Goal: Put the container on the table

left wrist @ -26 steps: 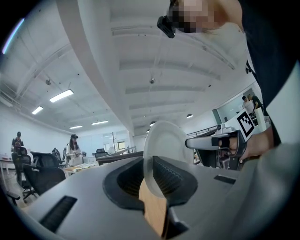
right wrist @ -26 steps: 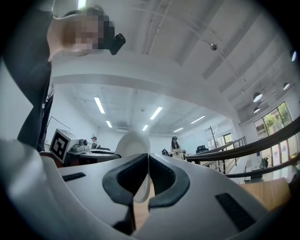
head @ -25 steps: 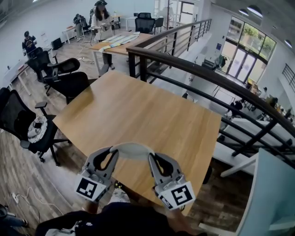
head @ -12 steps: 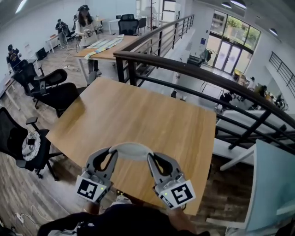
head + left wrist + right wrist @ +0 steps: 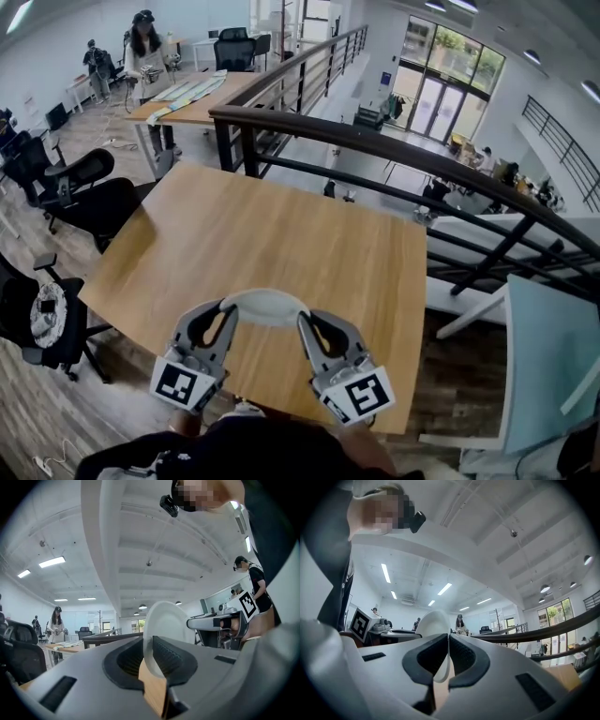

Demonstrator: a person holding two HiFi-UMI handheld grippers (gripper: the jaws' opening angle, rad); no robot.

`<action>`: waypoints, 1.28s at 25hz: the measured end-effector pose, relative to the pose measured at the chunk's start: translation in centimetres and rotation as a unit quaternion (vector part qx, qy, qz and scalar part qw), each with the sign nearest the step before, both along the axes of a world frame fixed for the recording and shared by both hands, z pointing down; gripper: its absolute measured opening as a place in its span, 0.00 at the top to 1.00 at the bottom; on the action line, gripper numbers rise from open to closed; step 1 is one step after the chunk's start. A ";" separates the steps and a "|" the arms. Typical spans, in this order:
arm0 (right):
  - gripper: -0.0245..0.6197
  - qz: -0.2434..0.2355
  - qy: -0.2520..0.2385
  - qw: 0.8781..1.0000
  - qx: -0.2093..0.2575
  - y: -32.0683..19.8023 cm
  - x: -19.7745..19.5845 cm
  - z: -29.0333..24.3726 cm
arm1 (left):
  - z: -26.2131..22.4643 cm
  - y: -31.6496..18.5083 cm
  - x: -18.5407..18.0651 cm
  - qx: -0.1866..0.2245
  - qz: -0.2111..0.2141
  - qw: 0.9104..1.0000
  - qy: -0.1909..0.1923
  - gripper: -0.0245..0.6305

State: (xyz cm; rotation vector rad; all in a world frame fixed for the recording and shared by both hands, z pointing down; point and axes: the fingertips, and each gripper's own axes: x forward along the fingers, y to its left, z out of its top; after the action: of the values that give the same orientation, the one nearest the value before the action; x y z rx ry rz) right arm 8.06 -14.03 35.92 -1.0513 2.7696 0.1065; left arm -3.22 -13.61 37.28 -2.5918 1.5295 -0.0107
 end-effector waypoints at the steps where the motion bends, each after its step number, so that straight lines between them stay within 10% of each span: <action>1: 0.93 0.004 0.000 1.000 0.000 -0.2 -0.2 0.0 | 0.0 -0.2 -0.2 0.001 0.004 1.000 -0.001 0.89; 32: 0.93 0.078 0.000 0.997 -0.011 -5.7 -8.2 1.4 | 1.3 -7.5 -8.2 -0.011 0.075 0.997 -0.002 0.89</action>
State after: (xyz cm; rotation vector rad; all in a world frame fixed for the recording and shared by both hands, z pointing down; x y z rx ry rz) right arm -0.15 -19.72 37.32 -1.2724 2.6908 0.0958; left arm -11.37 -21.08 38.55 -2.7144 1.3362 -0.0173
